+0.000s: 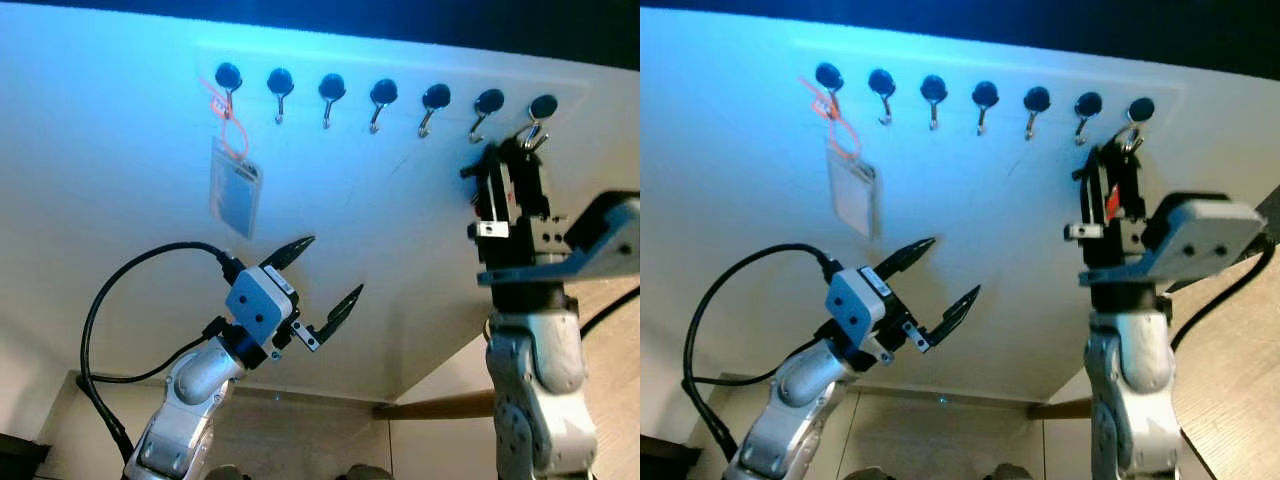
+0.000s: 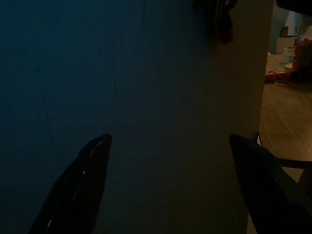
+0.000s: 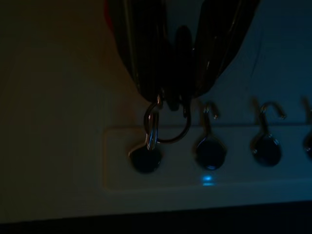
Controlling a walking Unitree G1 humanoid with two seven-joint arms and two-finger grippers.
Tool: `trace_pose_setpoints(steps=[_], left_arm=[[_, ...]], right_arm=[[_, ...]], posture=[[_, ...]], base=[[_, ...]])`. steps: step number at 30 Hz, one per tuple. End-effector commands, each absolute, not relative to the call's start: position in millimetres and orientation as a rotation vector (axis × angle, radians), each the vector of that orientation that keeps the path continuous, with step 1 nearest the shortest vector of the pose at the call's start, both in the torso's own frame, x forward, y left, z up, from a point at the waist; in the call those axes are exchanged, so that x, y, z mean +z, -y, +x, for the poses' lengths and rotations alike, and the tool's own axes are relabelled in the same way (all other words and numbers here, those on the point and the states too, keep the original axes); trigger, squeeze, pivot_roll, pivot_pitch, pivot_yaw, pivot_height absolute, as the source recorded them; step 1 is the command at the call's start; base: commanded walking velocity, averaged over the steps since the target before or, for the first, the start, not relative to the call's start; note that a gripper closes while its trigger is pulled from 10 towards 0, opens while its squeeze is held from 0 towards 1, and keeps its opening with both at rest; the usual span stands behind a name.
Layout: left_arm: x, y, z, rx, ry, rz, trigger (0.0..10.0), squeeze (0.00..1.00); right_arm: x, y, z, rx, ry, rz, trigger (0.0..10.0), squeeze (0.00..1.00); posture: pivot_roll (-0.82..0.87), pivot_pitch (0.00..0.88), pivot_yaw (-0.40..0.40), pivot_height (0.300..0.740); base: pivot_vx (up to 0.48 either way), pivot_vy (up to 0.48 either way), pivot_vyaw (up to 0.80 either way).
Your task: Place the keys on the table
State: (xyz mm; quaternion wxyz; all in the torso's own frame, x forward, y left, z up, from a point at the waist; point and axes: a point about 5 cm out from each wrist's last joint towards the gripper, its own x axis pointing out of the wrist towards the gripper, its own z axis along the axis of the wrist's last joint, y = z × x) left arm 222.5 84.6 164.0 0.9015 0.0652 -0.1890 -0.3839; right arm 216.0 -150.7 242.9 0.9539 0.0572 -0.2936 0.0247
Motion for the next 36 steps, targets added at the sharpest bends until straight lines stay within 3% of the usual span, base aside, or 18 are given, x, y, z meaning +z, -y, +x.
trace_pose_setpoints(steps=[1, 16, 36], left_arm=[[161, -84, 219, -0.816, 0.372, 0.147, 10.0, 0.0], [161, -83, 219, -0.828, 0.368, 0.15, 10.0, 0.0], [162, -80, 219, -0.845, 0.369, 0.144, 10.0, 0.0]], right_arm=[[242, 141, 210, 0.137, 0.602, 0.107, 0.0, 0.0], [228, 147, 206, 0.107, 0.539, 0.089, 0.0, 0.0], [263, 146, 203, 0.104, 0.665, 0.212, 0.0, 0.0]], posture=[[0.05, 0.099, -0.071, 0.74], [0.05, 0.102, -0.063, 0.74], [0.04, 0.105, -0.058, 0.74]], base=[[0.0, 0.0, 0.0], [0.0, 0.0, 0.0], [0.0, 0.0, 0.0]])
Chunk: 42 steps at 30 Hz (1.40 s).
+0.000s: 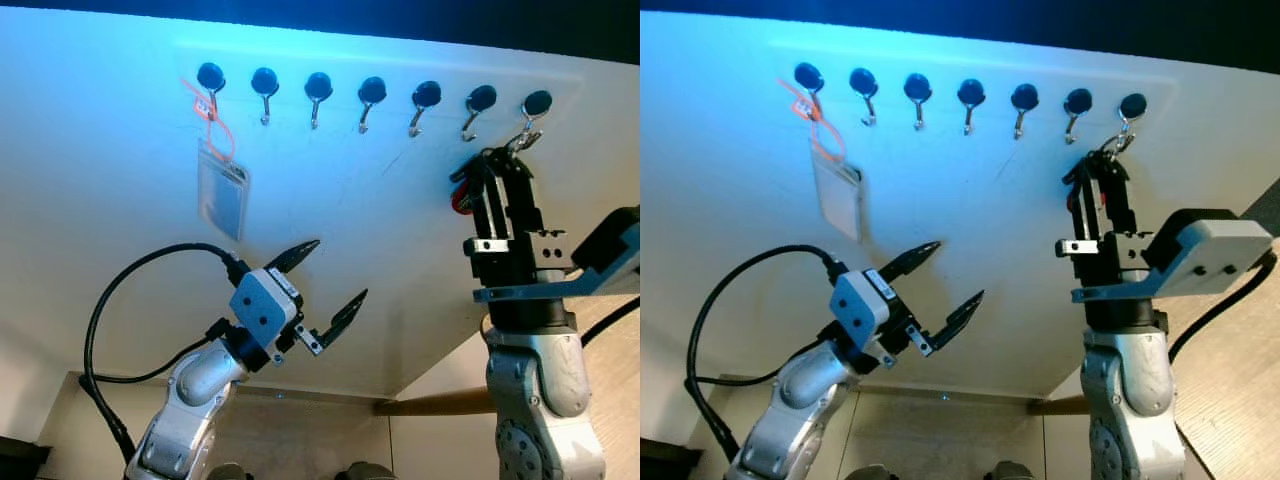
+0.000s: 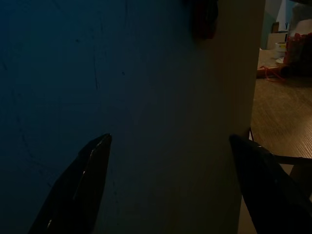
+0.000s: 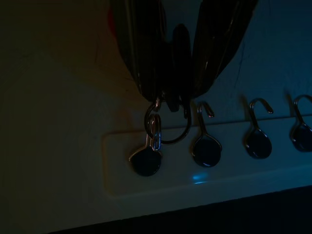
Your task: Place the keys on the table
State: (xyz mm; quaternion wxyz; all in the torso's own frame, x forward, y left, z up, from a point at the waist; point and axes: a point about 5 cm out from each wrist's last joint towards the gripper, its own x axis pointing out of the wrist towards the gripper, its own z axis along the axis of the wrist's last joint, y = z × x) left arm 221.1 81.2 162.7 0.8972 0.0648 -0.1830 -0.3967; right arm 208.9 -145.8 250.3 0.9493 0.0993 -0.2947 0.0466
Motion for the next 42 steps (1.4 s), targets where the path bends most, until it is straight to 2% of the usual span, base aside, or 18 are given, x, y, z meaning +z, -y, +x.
trace_pose_setpoints(steps=[1, 15, 21, 22, 23, 24, 25, 27, 28, 37, 38, 40, 41, 42], left_arm=[[162, -80, 219, -0.846, 0.369, 0.144, 10.0, 0.0], [162, -79, 220, -0.85, 0.371, 0.142, 10.0, 0.0], [163, -79, 221, -0.85, 0.372, 0.142, 10.0, 0.0], [163, -79, 221, -0.85, 0.372, 0.143, 10.0, 0.0], [163, -79, 221, -0.85, 0.371, 0.144, 10.0, 0.0], [163, -79, 221, -0.85, 0.371, 0.144, 10.0, 0.0], [163, -79, 221, -0.851, 0.371, 0.144, 10.0, 0.0], [163, -79, 222, -0.851, 0.37, 0.145, 10.0, 0.0], [163, -79, 222, -0.852, 0.37, 0.145, 10.0, 0.0], [163, -78, 221, -0.855, 0.371, 0.147, 10.0, 0.0], [163, -78, 222, -0.856, 0.372, 0.147, 10.0, 0.0], [163, -78, 222, -0.857, 0.372, 0.148, 10.0, 0.0], [163, -78, 222, -0.858, 0.373, 0.148, 10.0, 0.0], [163, -78, 222, -0.858, 0.373, 0.149, 10.0, 0.0]], right_arm=[[264, 147, 202, 0.102, 0.669, 0.214, 0.0, 0.0], [279, 145, 199, 0.116, 0.714, 0.203, 0.0, 0.0], [268, 139, 196, 0.149, 0.675, 0.146, 0.0, 0.0], [257, 140, 198, 0.143, 0.618, 0.14, 0.0, 0.0], [240, 145, 202, 0.111, 0.521, 0.14, 1.6, 0.0], [240, 145, 202, 0.111, 0.521, 0.14, 1.6, 0.0], [226, 149, 204, 0.082, 0.443, 0.146, 2.3, 0.0], [204, 159, 208, 0.01, 0.314, 0.151, 6.2, 0.0], [200, 163, 208, -0.015, 0.29, 0.161, 10.0, 0.0], [191, 171, 215, -0.06, 0.237, 0.179, 10.0, 0.0], [193, 171, 217, -0.055, 0.25, 0.176, 10.0, 0.23], [195, 171, 218, -0.05, 0.262, 0.168, 10.0, 0.23], [197, 170, 219, -0.041, 0.274, 0.155, 10.0, 0.73], [199, 170, 219, -0.035, 0.282, 0.146, 10.0, 0.73]], posture=[[0.04, 0.107, -0.057, 0.74], [0.03, 0.114, -0.048, 0.74], [0.03, 0.12, -0.045, 0.74], [0.03, 0.12, -0.045, 0.74], [0.03, 0.12, -0.045, 0.74], [0.03, 0.12, -0.045, 0.74], [0.03, 0.12, -0.045, 0.74], [0.03, 0.12, -0.045, 0.74], [0.03, 0.12, -0.044, 0.74], [0.03, 0.112, -0.044, 0.74], [0.03, 0.111, -0.044, 0.74], [0.03, 0.11, -0.044, 0.74], [0.03, 0.107, -0.045, 0.74], [0.03, 0.106, -0.045, 0.74]], base=[[0.0, 0.0, 0.0], [0.0, 0.0, 0.0], [0.0, 0.0, 0.0], [0.0, 0.0, 0.0], [0.0, 0.0, 0.0], [0.0, 0.0, 0.0], [0.0, 0.0, 0.0], [0.0, 0.0, 0.0], [0.0, 0.0, 0.0], [0.0, 0.0, 0.0], [0.0, 0.0, 0.0], [0.0, 0.0, 0.0], [0.0, 0.0, 0.0], [0.0, 0.0, 0.0]])
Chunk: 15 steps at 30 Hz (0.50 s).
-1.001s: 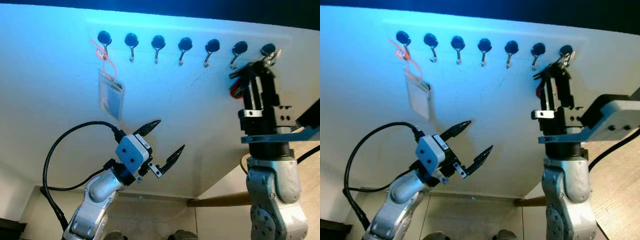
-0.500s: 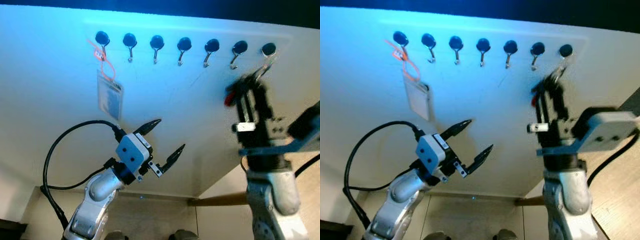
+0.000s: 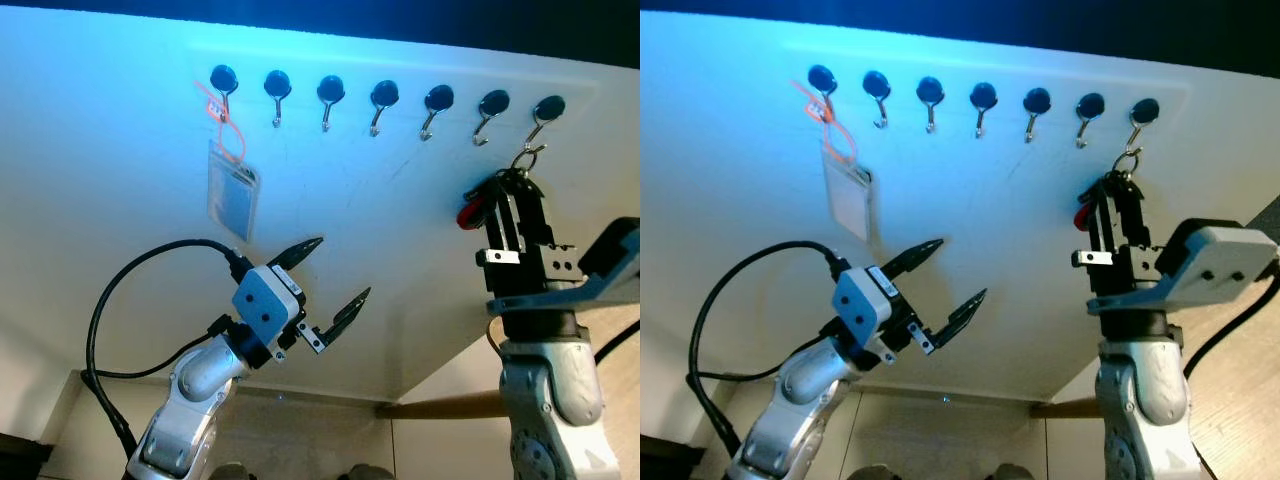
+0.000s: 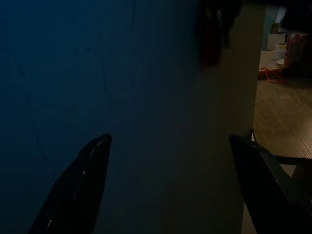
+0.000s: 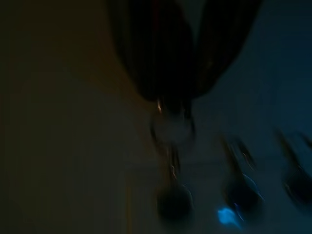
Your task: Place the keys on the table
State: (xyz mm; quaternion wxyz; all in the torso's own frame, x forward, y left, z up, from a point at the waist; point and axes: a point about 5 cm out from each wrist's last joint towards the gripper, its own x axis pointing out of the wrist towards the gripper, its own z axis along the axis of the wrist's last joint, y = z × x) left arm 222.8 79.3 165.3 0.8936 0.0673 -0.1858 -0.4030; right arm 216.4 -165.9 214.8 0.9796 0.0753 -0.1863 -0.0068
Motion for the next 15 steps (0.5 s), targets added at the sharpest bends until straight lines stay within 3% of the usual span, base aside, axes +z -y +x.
trace_pose_setpoints(steps=[1, 3, 4, 5, 15], left_arm=[[162.5, -77.8, 221.9, -0.86, 0.374, 0.151, 10.0, 0.0], [162.5, -77.6, 222.1, -0.861, 0.375, 0.152, 10.0, 0.0], [162.6, -77.4, 222.1, -0.861, 0.375, 0.151, 10.0, 0.0], [162.6, -77.1, 221.9, -0.863, 0.376, 0.151, 10.0, 0.0], [162.1, -76.2, 220.8, -0.867, 0.376, 0.147, 10.0, 0.0]], right_arm=[[200.6, 169.1, 219.6, -0.023, 0.296, 0.136, 10.0, 0.98], [202.3, 168.4, 219.8, -0.015, 0.308, 0.127, 10.0, 0.93], [203.4, 168.0, 219.7, -0.01, 0.317, 0.12, 10.0, 0.84], [204.1, 167.7, 219.0, -0.007, 0.327, 0.108, 10.0, 0.0], [202.2, 165.3, 213.9, 0.015, 0.351, 0.017, 10.0, 0.0]], posture=[[0.03, 0.104, -0.045, 0.74], [0.03, 0.104, -0.045, 0.74], [0.03, 0.103, -0.045, 0.74], [0.03, 0.101, -0.046, 0.74], [0.02, 0.098, -0.046, 0.74]], base=[[0.0, 0.0, 0.0], [0.0, 0.0, 0.0], [0.0, 0.0, 0.0], [0.0, 0.0, 0.0], [0.0, 0.0, 0.0]])
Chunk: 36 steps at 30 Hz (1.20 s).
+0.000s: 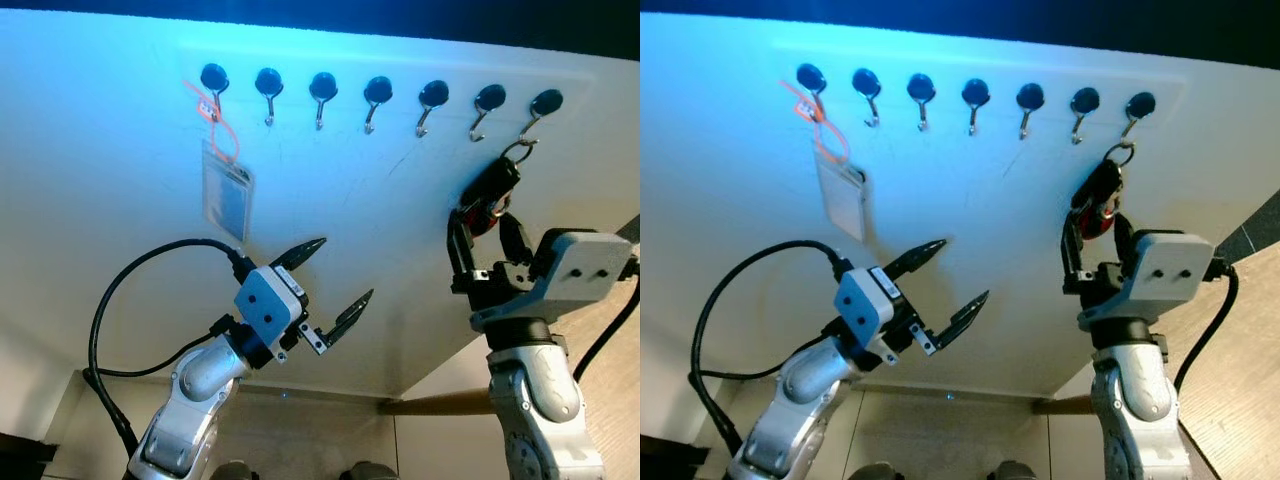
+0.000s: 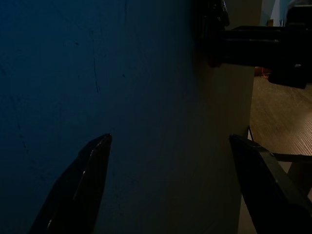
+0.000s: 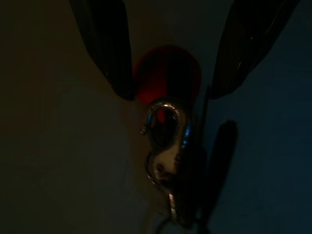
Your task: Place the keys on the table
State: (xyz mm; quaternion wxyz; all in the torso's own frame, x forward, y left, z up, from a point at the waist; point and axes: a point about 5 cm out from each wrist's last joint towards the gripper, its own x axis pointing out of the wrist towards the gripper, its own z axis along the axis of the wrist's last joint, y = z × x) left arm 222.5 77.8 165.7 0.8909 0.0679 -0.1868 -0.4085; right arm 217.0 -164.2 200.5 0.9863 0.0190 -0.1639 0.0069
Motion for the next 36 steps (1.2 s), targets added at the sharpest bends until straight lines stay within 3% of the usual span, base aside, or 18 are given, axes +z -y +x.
trace_pose_setpoints(steps=[1, 2, 4, 5, 6, 7, 24, 36], left_arm=[[162, -76, 221, -0.867, 0.376, 0.147, 10.0, 0.0], [162, -76, 221, -0.867, 0.376, 0.147, 10.0, 0.0], [162, -76, 221, -0.866, 0.376, 0.147, 10.0, 0.0], [162, -76, 220, -0.865, 0.376, 0.146, 10.0, 0.0], [162, -76, 220, -0.865, 0.376, 0.146, 10.0, 0.0], [162, -76, 220, -0.864, 0.375, 0.147, 10.0, 0.0], [161, -75, 219, -0.862, 0.366, 0.143, 10.0, 0.0], [161, -75, 220, -0.861, 0.364, 0.14, 10.0, 0.0]], right_arm=[[202, 165, 214, 0.015, 0.351, 0.017, 10.0, 0.0], [204, 164, 213, 0.03, 0.366, -0.006, 10.0, 0.97], [207, 160, 212, 0.061, 0.393, -0.04, 10.0, 1.0], [210, 159, 212, 0.07, 0.413, -0.053, 10.0, 0.72], [211, 158, 212, 0.074, 0.425, -0.06, 10.0, 0.72], [214, 158, 212, 0.073, 0.447, -0.075, 10.0, 0.0], [214, 163, 224, 0.024, 0.428, -0.153, 10.0, 0.0], [222, 156, 228, 0.037, 0.468, -0.316, 10.0, 0.0]], posture=[[0.02, 0.098, -0.046, 0.74], [0.02, 0.097, -0.047, 0.74], [0.02, 0.099, -0.049, 0.74], [0.02, 0.1, -0.05, 0.74], [0.02, 0.1, -0.05, 0.74], [0.02, 0.1, -0.051, 0.74], [0.02, 0.11, -0.054, 0.74], [0.02, 0.119, -0.053, 0.74]], base=[[0.0, 0.0, 0.0], [0.0, 0.0, 0.0], [0.0, 0.0, 0.0], [0.0, 0.0, 0.0], [0.0, 0.0, 0.0], [0.0, 0.0, 0.0], [0.0, 0.0, 0.0], [0.0, 0.0, 0.0]])
